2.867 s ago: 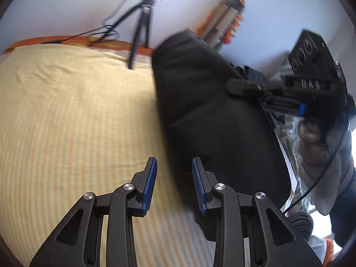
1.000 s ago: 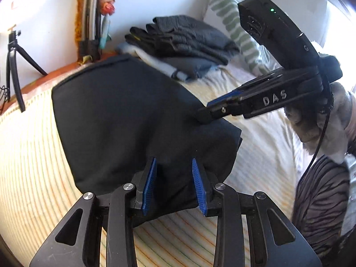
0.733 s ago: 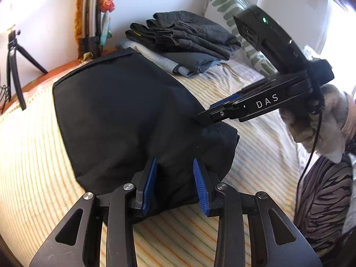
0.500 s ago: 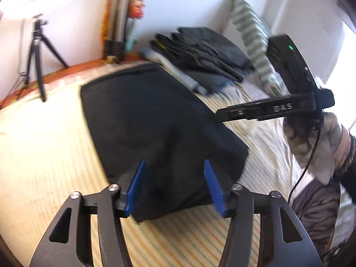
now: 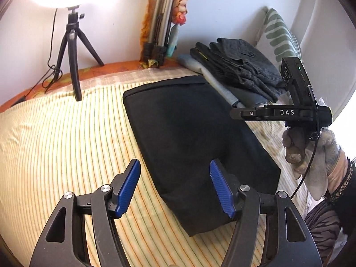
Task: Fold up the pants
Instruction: 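Grasp the folded trouser bundle with both grippers and lift it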
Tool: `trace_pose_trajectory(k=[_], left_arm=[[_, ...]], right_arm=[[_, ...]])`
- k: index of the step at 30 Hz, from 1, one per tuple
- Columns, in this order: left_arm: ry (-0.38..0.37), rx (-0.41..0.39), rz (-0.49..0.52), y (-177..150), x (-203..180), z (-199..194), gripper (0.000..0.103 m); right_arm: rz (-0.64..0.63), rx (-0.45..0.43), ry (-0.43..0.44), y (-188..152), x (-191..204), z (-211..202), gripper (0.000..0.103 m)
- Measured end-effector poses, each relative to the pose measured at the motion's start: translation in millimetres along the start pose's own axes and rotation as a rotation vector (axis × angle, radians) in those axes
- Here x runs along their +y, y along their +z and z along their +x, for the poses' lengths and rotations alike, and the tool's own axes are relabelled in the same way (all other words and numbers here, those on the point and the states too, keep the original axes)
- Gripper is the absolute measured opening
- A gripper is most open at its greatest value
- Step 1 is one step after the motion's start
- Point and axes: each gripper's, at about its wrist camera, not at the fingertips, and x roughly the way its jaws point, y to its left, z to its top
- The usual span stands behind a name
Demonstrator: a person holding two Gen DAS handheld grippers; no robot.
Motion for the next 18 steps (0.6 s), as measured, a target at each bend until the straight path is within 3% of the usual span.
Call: trace_pose_trajectory(k=[12,18], left_arm=[[0.001,0.031,-0.041,3.9,19.3,18.4,0.064],[-0.103,0.05,-0.168,3.3,41.6,27.4,0.064]], right_arm=[[-0.016,0.053,0.025,-1.7,-4.8,20.5,0.078],[-0.009,0.053,0.071,-2.0,-8.8,22.5,0.079]])
